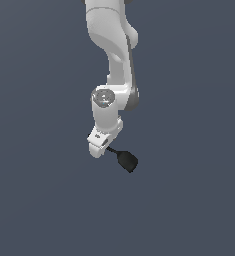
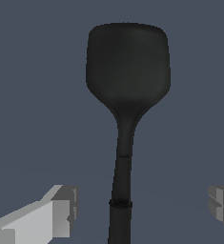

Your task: Pick up the object and move it to a goal position.

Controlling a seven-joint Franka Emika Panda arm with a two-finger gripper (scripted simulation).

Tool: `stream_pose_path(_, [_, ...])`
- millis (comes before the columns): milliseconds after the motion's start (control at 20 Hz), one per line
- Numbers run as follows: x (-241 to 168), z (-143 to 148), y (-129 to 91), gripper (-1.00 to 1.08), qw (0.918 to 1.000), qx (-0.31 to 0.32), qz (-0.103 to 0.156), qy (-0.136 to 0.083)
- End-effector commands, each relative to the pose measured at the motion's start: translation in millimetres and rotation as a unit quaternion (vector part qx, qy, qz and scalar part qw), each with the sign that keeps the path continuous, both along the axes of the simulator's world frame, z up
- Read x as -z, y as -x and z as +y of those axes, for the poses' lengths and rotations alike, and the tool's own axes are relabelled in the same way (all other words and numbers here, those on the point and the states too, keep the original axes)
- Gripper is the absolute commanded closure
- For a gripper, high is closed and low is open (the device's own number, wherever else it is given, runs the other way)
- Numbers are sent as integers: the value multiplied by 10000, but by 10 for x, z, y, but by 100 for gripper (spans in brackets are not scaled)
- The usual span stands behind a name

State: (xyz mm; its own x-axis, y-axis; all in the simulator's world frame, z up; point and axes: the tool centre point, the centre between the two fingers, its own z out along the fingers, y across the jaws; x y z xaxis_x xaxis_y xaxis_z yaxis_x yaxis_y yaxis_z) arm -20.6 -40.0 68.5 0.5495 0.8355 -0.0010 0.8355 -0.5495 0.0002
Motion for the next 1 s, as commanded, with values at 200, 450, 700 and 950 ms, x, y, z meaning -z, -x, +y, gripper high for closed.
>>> stream_pose_path(200, [15,-1,5,-92,10000,-64,0,-4])
stream_pose_path(450, [131,-2,9,-92,10000,-69,0,-4])
stream_pose_path(700, [377,2,18,-92,10000,-83,-1,-4])
stream_pose_path(950, [506,1,11,-92,10000,-88,-1,-4])
